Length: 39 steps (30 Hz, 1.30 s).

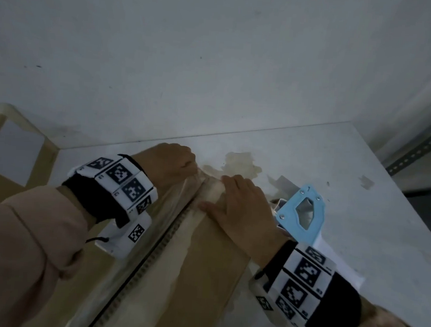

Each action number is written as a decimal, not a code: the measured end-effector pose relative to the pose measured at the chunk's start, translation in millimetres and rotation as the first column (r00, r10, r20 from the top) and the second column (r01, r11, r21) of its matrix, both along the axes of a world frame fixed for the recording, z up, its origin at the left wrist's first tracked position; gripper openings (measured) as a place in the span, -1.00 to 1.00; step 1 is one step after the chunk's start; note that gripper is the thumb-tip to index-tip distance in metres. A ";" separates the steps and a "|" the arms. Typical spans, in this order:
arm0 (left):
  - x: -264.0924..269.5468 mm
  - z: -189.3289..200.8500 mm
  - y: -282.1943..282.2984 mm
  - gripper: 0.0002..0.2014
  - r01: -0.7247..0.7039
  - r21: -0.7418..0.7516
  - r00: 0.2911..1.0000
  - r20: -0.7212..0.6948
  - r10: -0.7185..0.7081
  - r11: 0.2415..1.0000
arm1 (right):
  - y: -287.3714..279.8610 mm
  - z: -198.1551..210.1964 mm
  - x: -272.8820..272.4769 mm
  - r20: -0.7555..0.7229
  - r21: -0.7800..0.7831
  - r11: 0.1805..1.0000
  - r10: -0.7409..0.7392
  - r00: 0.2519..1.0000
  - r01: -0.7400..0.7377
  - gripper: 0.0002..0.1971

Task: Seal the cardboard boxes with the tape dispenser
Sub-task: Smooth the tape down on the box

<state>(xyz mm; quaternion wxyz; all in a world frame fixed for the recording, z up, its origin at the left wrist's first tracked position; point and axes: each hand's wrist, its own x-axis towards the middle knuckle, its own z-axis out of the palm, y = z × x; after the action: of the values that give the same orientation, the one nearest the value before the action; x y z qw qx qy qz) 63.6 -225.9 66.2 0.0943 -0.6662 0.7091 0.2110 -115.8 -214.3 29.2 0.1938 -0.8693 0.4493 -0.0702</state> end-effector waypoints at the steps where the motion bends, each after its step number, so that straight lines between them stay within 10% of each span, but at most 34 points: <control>1: 3.1 0.5 -2.0 -0.52 0.002 -0.001 0.999 0.051 -0.002 1.000 | 0.7 1.4 -3.5 -0.021 0.023 1.000 -0.020 1.000 0.021 -0.35; 10: 6.1 -0.1 -6.5 -0.65 0.033 0.005 0.946 0.323 -0.033 0.999 | -7.9 8.3 -13.7 -0.169 0.073 0.997 0.011 0.986 0.002 -0.35; 24: 35.9 1.9 19.7 -0.53 -0.201 0.013 0.956 0.222 0.193 0.979 | -11.9 14.5 -38.9 -0.218 -0.010 0.994 -0.112 0.970 0.112 -0.04; 39: 54.6 -2.5 19.7 -0.52 -0.338 0.041 0.936 0.121 0.331 0.940 | -6.3 21.0 -42.7 -0.157 0.232 0.941 -0.215 0.964 0.248 -0.44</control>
<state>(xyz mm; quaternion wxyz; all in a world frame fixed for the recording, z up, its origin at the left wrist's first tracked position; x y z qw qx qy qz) 118.2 -206.2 63.7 0.1172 -0.7847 0.5722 0.2077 -158.5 -220.6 50.2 0.2625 -0.7817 0.5653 0.0211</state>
